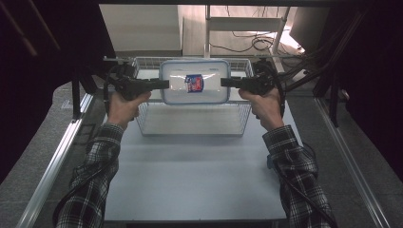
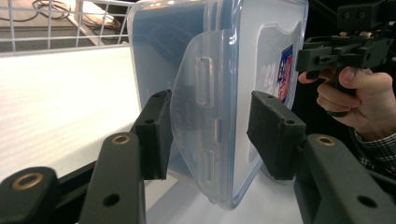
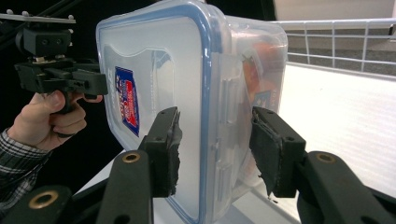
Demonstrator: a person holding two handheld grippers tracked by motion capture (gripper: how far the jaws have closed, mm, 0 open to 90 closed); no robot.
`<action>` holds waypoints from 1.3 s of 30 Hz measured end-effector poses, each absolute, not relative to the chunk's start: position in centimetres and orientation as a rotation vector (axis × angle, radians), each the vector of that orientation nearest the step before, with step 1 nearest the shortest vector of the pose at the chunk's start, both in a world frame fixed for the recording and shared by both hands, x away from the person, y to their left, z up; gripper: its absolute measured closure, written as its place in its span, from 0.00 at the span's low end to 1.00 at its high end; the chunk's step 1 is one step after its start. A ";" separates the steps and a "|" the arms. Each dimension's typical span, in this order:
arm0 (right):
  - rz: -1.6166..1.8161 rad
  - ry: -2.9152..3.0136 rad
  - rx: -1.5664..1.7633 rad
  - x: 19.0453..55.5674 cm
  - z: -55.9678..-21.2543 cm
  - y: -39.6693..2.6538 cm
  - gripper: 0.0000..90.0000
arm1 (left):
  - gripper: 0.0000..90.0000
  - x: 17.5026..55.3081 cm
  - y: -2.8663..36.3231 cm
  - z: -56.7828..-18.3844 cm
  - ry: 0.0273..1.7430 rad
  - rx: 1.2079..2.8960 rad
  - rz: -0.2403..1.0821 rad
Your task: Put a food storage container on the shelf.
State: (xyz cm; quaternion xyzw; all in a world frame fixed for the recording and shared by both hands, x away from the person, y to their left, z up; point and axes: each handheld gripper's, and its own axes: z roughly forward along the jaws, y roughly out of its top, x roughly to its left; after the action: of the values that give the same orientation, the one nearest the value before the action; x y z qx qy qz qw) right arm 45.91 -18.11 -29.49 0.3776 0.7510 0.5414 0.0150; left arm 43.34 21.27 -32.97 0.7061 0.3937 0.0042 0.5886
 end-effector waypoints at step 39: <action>1.526 2.323 1.208 48.0 -30.9 -16.3 0.54 | 0.33 44.6 19.8 -32.1 1.026 1.763 0.158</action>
State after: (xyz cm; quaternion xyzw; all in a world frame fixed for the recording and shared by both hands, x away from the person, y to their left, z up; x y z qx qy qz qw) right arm 48.00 -16.34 -30.88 0.3981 0.7653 0.5027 0.0556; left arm 44.65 19.80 -32.07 0.7356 0.4280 0.0657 0.5210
